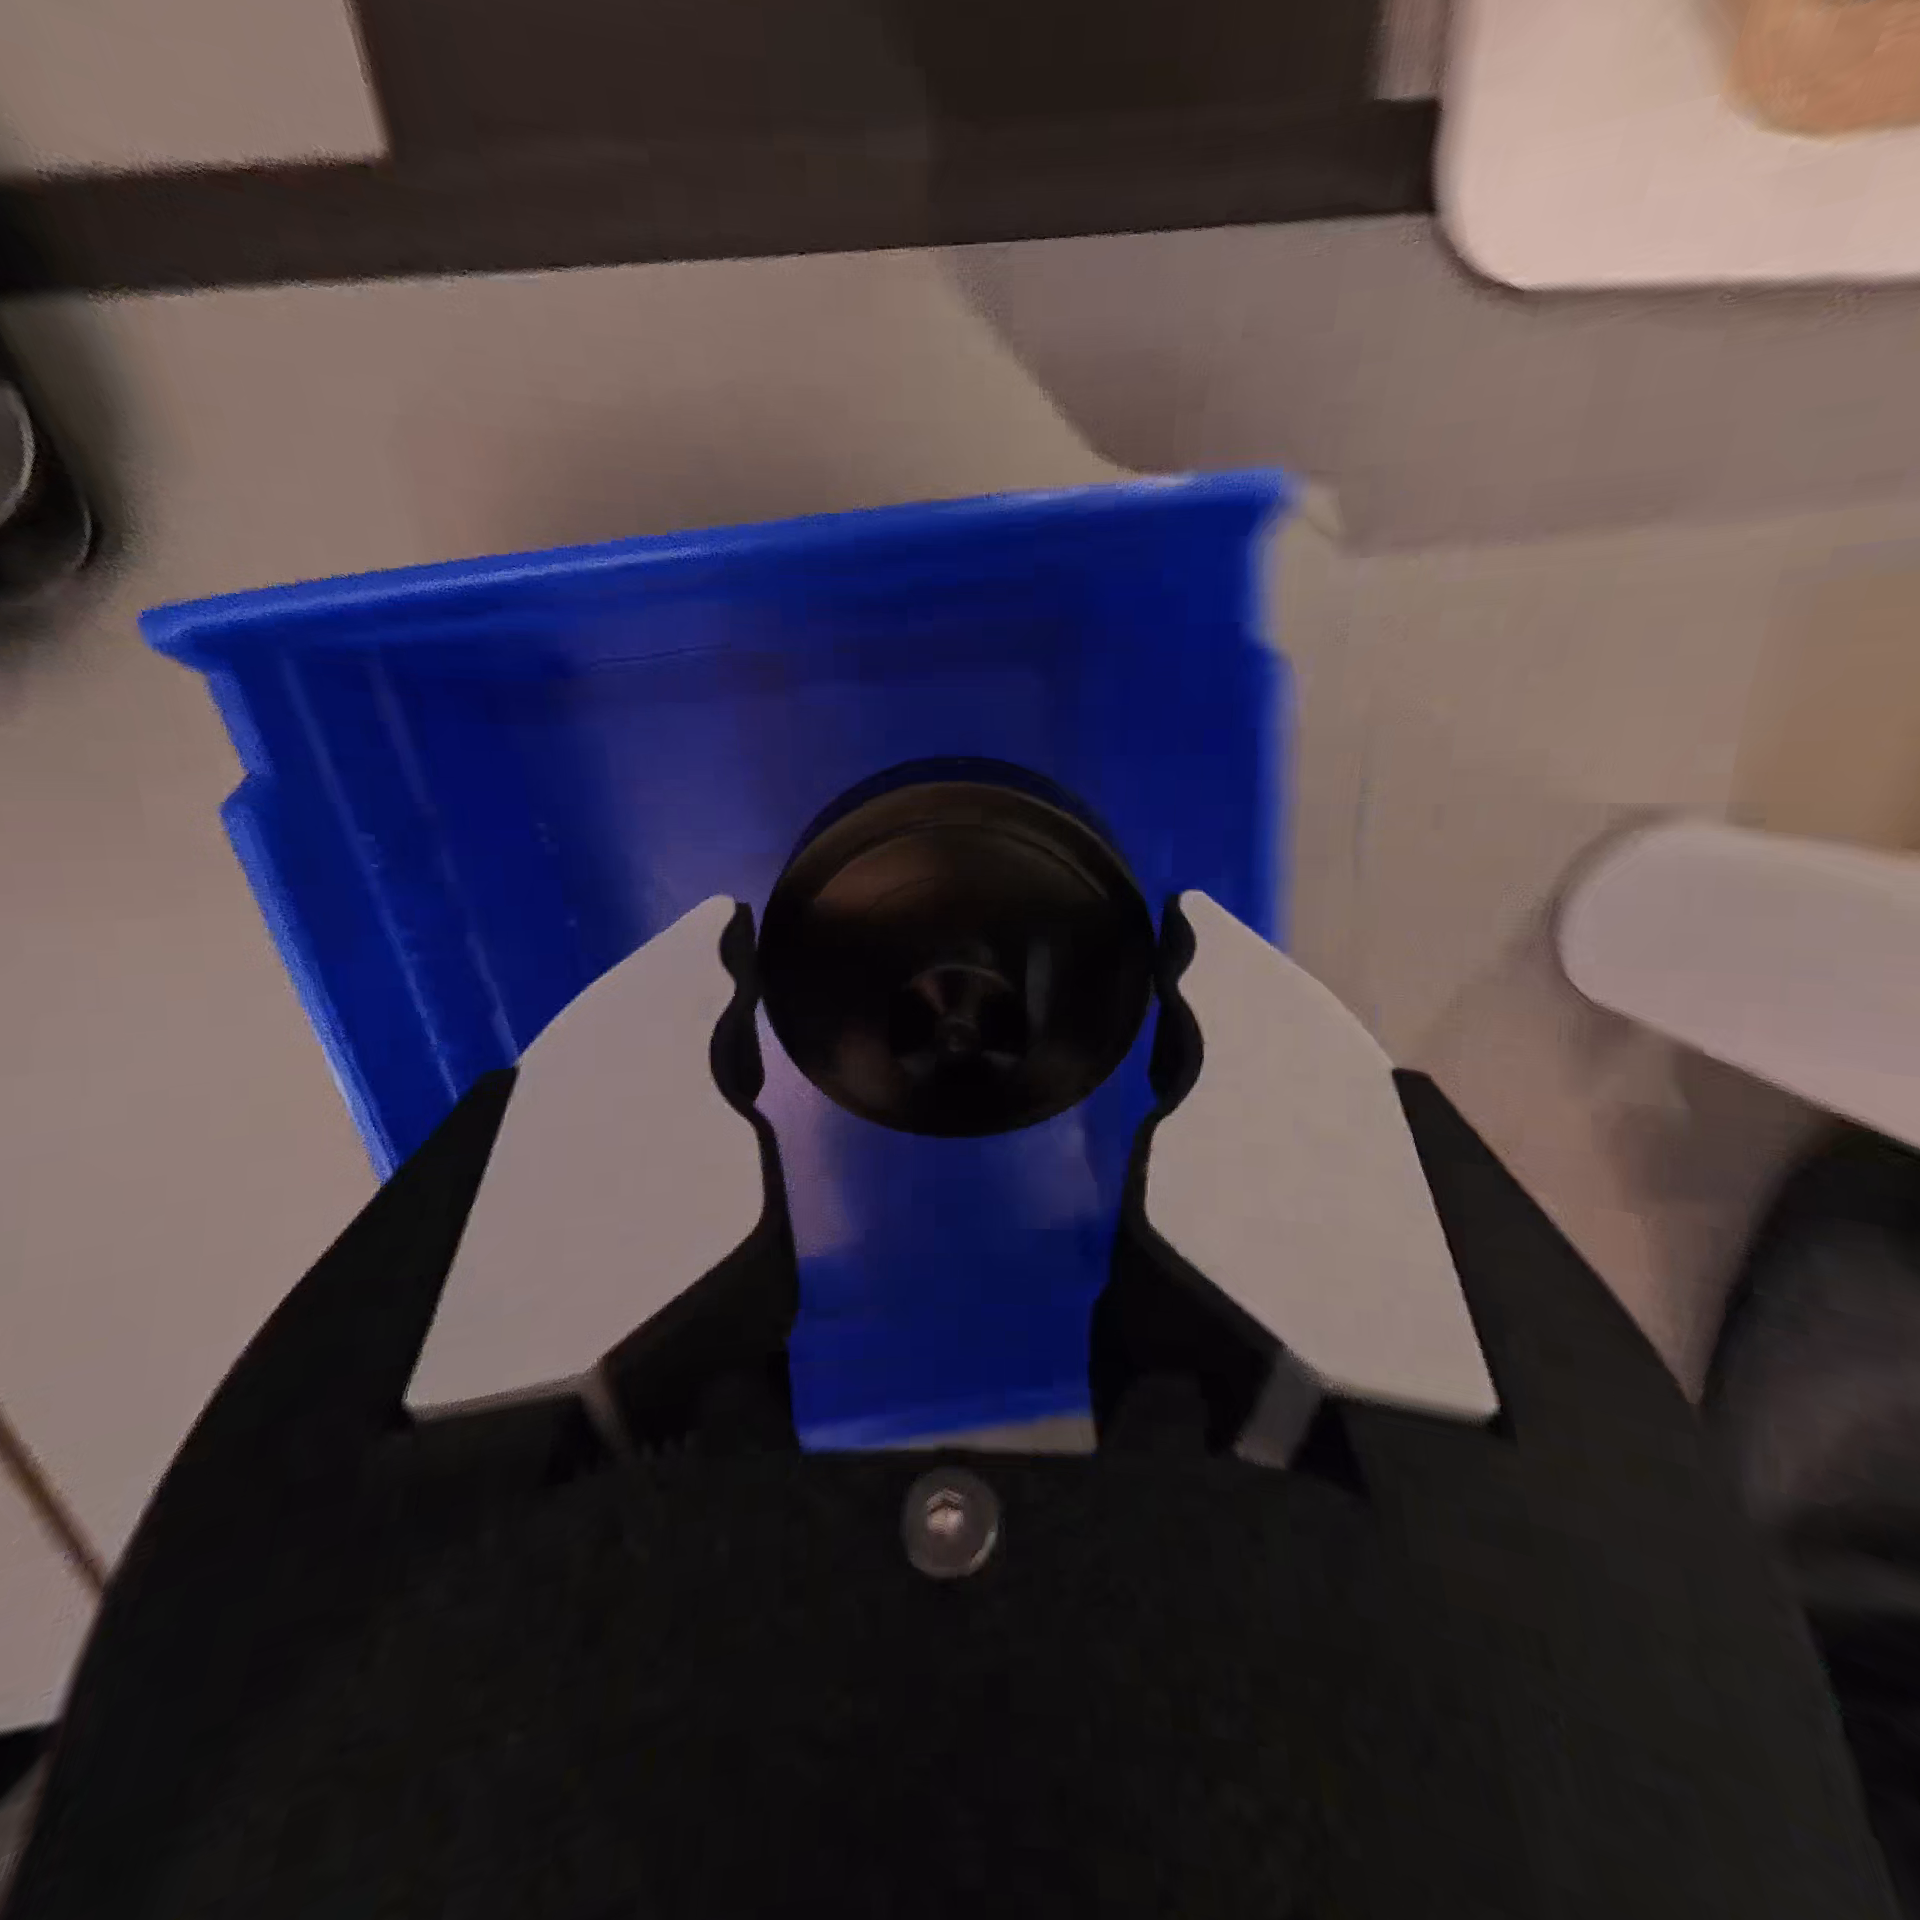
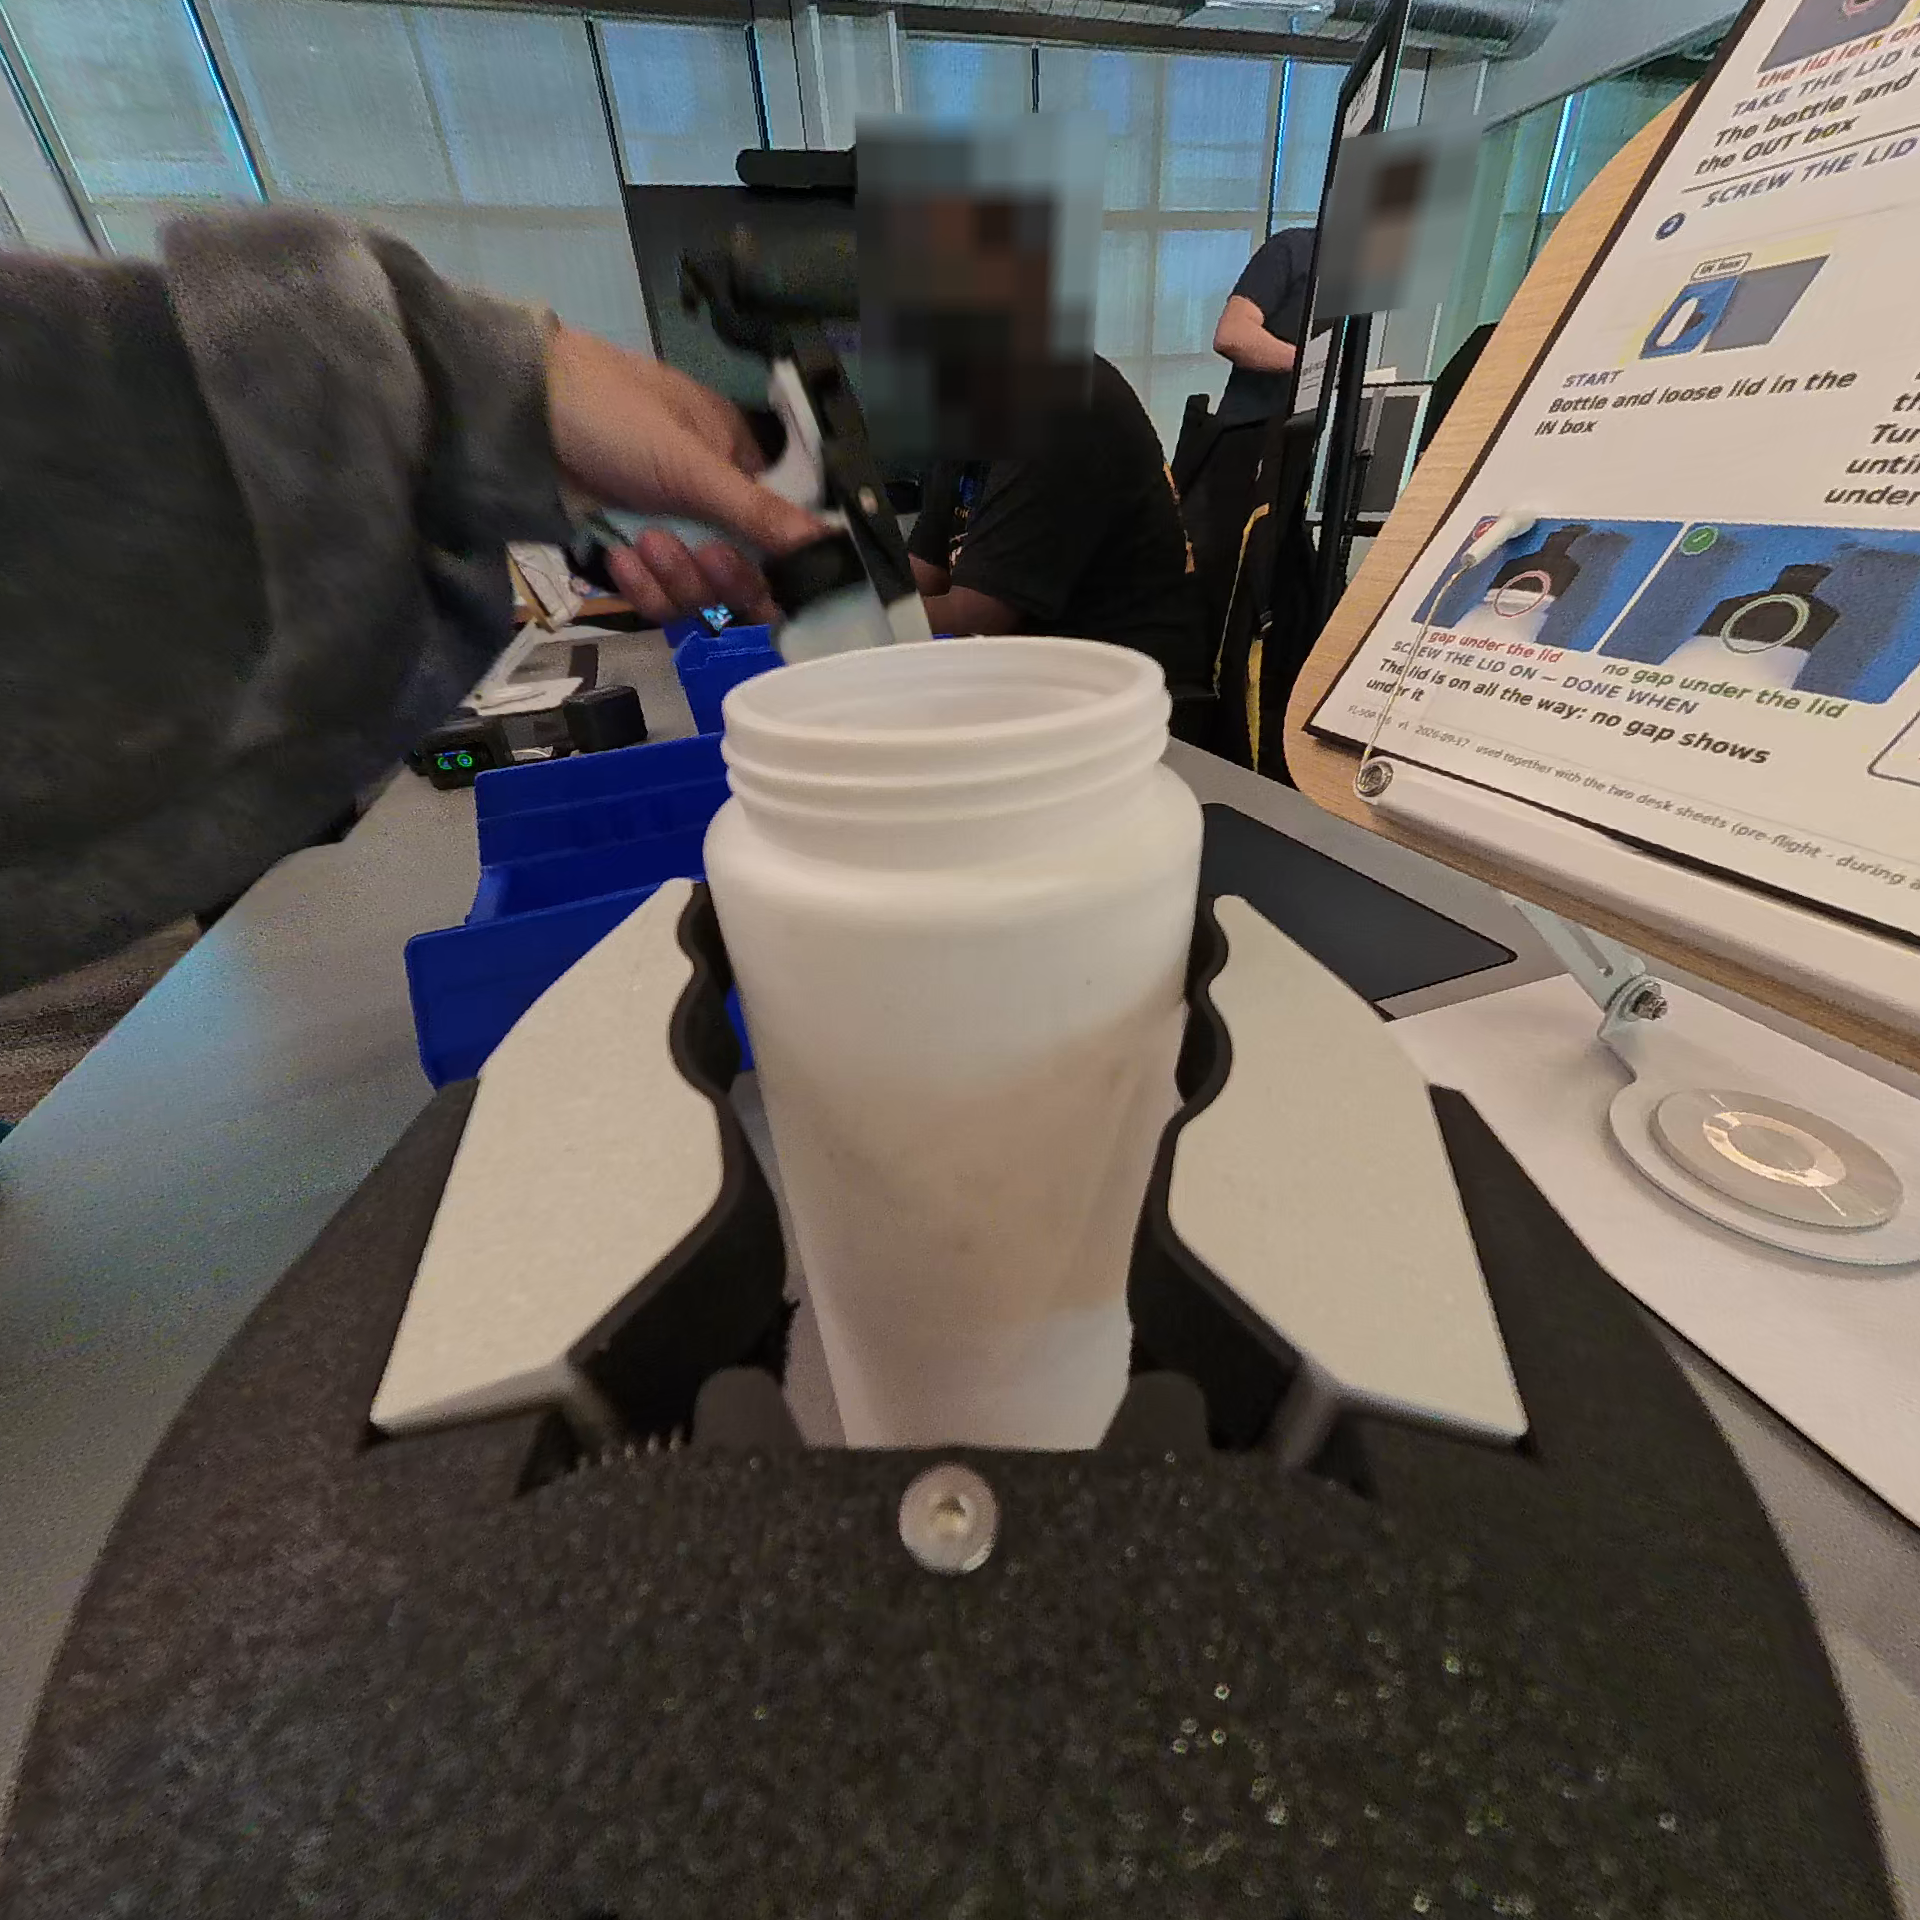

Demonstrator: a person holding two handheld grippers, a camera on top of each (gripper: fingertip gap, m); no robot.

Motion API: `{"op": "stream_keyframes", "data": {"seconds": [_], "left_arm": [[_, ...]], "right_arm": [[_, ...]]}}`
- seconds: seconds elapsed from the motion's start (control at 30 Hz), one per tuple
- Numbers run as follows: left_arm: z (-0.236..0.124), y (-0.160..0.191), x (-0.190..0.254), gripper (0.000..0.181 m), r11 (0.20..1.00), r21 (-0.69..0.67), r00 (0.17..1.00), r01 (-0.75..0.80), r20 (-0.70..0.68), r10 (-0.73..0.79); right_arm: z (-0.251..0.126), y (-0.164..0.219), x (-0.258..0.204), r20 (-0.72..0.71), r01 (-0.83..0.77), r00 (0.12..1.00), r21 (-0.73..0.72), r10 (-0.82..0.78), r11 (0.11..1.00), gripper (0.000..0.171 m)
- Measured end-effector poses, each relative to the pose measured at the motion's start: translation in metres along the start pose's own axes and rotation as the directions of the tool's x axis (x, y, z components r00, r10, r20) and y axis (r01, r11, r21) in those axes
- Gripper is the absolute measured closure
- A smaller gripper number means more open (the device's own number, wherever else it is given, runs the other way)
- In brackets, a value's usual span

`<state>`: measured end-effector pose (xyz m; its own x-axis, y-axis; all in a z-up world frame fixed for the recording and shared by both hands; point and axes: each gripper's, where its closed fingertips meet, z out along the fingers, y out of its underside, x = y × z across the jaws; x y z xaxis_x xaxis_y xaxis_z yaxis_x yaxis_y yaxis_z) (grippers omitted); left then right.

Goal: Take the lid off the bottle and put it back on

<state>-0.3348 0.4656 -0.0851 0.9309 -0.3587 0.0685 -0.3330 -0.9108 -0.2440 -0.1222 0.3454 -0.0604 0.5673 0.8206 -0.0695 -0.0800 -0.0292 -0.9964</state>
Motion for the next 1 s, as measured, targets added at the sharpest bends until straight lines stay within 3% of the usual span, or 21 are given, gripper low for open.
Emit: {"op": "stream_keyframes", "data": {"seconds": [0.2,0.3,0.43,0.63,1.0], "left_arm": [[-0.092,0.006,0.139,0.108,0.957,0.013,0.955,-0.291,-0.063,0.291],[-0.103,0.016,0.196,0.108,0.91,-0.019,0.909,-0.413,-0.062,0.411],[-0.089,0.025,0.246,0.108,0.876,-0.082,0.879,-0.474,-0.097,0.467],[-0.061,0.026,0.266,0.108,0.857,-0.16,0.872,-0.489,-0.102,0.479],[-0.047,0.023,0.262,0.108,0.88,-0.168,0.896,-0.445,-0.078,0.438]], "right_arm": [[0.002,0.0,-0.001,-0.015,0.005,1.0,-0.007,-0.005,1.0,0.087],[0.004,0.001,-0.001,-0.023,0.008,1.0,-0.02,-0.008,1.0,0.087],[0.003,0.001,-0.001,-0.022,0.006,1.0,-0.026,-0.007,1.0,0.087],[0.004,0.001,-0.001,-0.029,0.006,1.0,-0.031,-0.007,1.0,0.087],[0.005,0.002,-0.001,-0.031,0.005,1.0,-0.04,-0.006,0.999,0.087]]}}
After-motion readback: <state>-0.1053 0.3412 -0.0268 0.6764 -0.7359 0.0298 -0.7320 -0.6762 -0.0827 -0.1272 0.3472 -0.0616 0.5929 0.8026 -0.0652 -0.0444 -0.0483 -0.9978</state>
